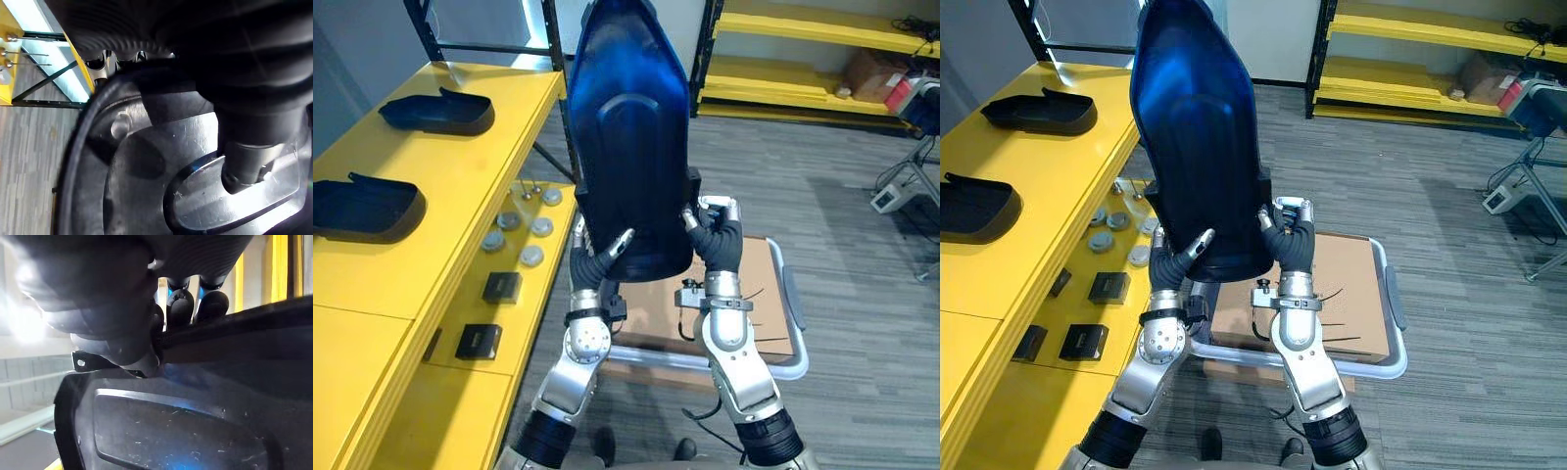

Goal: Walk over and take plastic housings, then place them on the shelf

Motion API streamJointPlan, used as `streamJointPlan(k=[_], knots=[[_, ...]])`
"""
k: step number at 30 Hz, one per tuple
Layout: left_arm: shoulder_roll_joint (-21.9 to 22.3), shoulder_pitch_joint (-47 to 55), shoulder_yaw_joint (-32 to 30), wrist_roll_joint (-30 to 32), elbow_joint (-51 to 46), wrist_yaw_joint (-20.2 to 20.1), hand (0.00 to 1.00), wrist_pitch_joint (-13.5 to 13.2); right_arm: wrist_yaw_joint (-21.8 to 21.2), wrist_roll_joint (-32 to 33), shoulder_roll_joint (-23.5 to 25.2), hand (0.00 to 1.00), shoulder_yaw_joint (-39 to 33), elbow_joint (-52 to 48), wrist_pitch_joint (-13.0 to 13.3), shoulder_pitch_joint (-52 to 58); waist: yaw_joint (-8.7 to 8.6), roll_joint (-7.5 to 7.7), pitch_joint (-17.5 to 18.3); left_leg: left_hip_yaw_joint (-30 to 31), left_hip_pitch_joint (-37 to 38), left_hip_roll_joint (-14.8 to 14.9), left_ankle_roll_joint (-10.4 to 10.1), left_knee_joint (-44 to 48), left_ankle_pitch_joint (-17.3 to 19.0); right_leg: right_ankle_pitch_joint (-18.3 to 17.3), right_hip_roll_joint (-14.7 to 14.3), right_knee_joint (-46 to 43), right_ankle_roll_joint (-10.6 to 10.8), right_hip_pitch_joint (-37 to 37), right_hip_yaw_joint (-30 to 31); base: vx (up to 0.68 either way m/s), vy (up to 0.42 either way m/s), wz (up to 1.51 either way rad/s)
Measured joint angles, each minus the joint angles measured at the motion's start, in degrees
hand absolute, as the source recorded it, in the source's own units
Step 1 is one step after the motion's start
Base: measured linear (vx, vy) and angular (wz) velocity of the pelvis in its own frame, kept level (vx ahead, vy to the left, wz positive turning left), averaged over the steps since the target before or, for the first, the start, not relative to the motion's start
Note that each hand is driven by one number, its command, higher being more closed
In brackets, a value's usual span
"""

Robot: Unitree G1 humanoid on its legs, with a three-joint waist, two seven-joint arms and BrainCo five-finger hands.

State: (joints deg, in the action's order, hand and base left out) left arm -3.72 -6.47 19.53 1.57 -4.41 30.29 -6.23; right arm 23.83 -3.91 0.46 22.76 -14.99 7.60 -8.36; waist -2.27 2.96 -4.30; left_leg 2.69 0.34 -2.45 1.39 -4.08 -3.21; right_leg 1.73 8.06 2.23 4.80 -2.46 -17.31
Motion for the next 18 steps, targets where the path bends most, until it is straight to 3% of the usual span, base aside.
streamJointPlan(k=[10, 15, 18], knots=[[-0.1, 0.4, -0.6, -1.0, 0.0, -1.4, 1.0, 0.9, -6.6, 3.1, -7.3, 0.0, -0.5, 0.0, 3.7, 0.0, 0.04, -0.13, 1.1, 0.1, 0.2, 0.0, 0.0, -0.1, 0.0, 0.0, 0.0, 0.0, 0.0, -0.2, 0.0, 0.0, 0.0, 0.0], [0.2, 1.5, -1.6, -1.0, -0.2, -4.5, 1.0, 0.9, -11.3, 10.5, -8.9, 0.0, -5.6, -0.9, 5.5, 0.0, 0.06, -1.11, 2.1, 0.3, 0.5, -0.1, 0.1, -0.7, -0.1, 0.0, 0.0, 0.0, 0.0, -0.2, -0.1, 0.0, 0.0, 0.0], [0.3, 3.6, -2.0, -1.1, -1.4, -5.7, 1.0, 0.7, -11.7, 14.7, -8.4, 0.0, -12.4, -7.1, 7.3, 0.0, 0.07, -1.73, 2.6, 0.4, 0.7, -0.1, 0.1, -1.0, -0.1, 0.0, 0.0, 0.0, 0.0, -0.3, -0.1, 0.0, 0.0, 0.0]])
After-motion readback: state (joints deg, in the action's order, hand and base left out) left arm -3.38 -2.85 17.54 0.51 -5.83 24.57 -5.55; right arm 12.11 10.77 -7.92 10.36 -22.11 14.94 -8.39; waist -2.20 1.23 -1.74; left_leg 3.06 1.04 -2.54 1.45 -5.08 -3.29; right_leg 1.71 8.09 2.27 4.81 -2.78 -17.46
